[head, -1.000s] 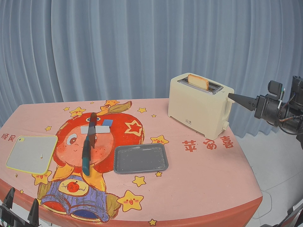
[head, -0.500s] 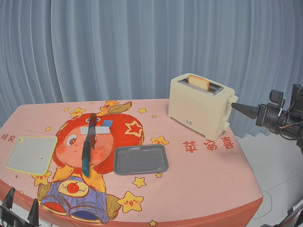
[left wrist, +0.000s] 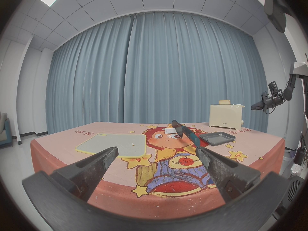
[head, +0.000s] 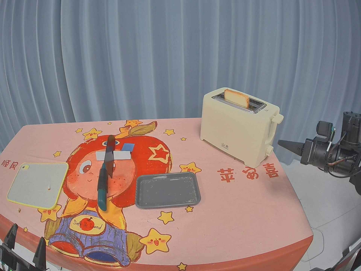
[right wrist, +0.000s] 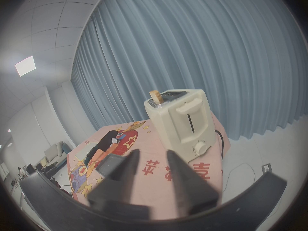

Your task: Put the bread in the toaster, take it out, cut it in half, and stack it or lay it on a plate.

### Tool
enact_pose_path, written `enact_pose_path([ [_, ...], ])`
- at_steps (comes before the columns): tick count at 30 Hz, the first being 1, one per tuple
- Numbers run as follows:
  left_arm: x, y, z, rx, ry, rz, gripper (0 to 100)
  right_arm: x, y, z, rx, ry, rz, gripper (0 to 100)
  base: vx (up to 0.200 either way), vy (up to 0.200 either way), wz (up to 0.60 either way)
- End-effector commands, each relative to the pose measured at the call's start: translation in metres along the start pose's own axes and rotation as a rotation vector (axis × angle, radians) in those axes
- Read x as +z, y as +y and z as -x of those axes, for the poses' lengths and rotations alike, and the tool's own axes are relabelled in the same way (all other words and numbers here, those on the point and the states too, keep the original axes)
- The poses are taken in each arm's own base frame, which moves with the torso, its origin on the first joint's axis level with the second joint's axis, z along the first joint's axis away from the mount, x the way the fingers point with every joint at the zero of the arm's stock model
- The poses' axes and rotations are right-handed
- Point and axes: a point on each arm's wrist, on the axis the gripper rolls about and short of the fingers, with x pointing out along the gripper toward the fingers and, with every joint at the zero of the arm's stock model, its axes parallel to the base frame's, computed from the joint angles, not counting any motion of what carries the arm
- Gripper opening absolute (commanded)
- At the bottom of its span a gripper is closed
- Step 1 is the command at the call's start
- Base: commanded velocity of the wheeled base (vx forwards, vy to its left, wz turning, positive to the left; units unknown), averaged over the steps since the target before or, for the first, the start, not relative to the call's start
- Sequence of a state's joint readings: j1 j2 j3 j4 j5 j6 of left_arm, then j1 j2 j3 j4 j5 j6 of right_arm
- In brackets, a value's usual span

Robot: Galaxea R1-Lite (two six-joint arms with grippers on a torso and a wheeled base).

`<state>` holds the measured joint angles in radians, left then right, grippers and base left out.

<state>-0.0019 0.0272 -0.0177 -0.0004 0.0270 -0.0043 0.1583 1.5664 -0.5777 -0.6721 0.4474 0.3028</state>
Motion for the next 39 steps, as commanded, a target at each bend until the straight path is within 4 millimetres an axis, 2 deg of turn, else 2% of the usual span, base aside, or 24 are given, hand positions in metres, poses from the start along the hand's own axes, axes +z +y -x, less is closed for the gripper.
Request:
enact_pose_path([
  [1,-0.005,0.000,-0.001,0.001,0.018,0.000,100,-0.010,-0.006,-0.002,-0.016,0.039,-0.018,0,0.000,0.000,0.00],
  [16,-0.005,0.000,-0.001,0.001,0.017,0.000,100,-0.033,-0.032,-0.031,-0.072,0.147,-0.071,0,0.000,0.000,0.00],
  [23,-0.005,0.000,-0.001,0.001,0.017,0.000,100,-0.035,-0.039,-0.034,-0.098,0.157,-0.076,0,0.000,0.000,0.00],
  [28,-0.005,0.000,-0.001,0.001,0.018,0.000,100,-0.038,-0.048,-0.042,-0.137,0.167,-0.085,0,0.000,0.000,0.00],
  [30,-0.005,0.000,-0.001,0.001,0.017,0.000,100,-0.042,-0.058,-0.049,-0.166,0.184,-0.084,0,0.000,0.000,0.00],
  [39,-0.005,0.000,-0.001,0.001,0.017,-0.002,100,-0.050,-0.070,-0.064,-0.229,0.209,-0.076,0,0.000,0.000,0.00],
])
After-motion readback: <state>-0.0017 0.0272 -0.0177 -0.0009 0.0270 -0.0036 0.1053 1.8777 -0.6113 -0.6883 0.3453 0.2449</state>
